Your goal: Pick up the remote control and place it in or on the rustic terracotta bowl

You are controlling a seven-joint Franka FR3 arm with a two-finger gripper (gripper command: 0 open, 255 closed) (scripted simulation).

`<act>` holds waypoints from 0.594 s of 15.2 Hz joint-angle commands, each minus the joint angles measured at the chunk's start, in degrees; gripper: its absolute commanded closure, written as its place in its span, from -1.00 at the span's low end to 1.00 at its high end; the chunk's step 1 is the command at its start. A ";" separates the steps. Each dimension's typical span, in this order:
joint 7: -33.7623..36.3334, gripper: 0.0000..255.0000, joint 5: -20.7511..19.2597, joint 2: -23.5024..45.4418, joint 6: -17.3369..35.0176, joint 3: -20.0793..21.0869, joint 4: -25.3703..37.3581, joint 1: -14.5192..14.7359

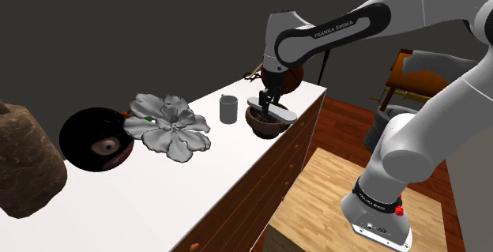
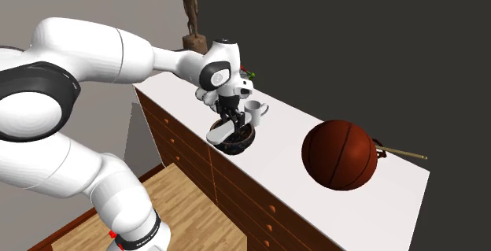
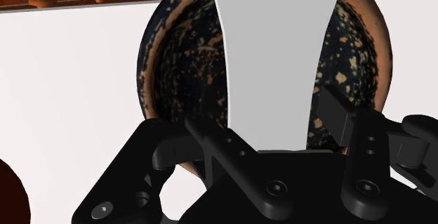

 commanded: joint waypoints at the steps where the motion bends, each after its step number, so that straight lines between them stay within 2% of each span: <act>1: -0.03 1.00 -0.01 0.25 0.50 -0.03 -0.28 -0.02; 7: -0.03 1.00 -0.01 0.25 0.50 -0.02 -0.28 -0.02; 8: -0.04 -1.00 -0.01 0.26 0.48 -0.03 -0.25 -0.02; 9: 0.00 -1.00 0.00 0.22 0.43 0.00 -0.24 0.00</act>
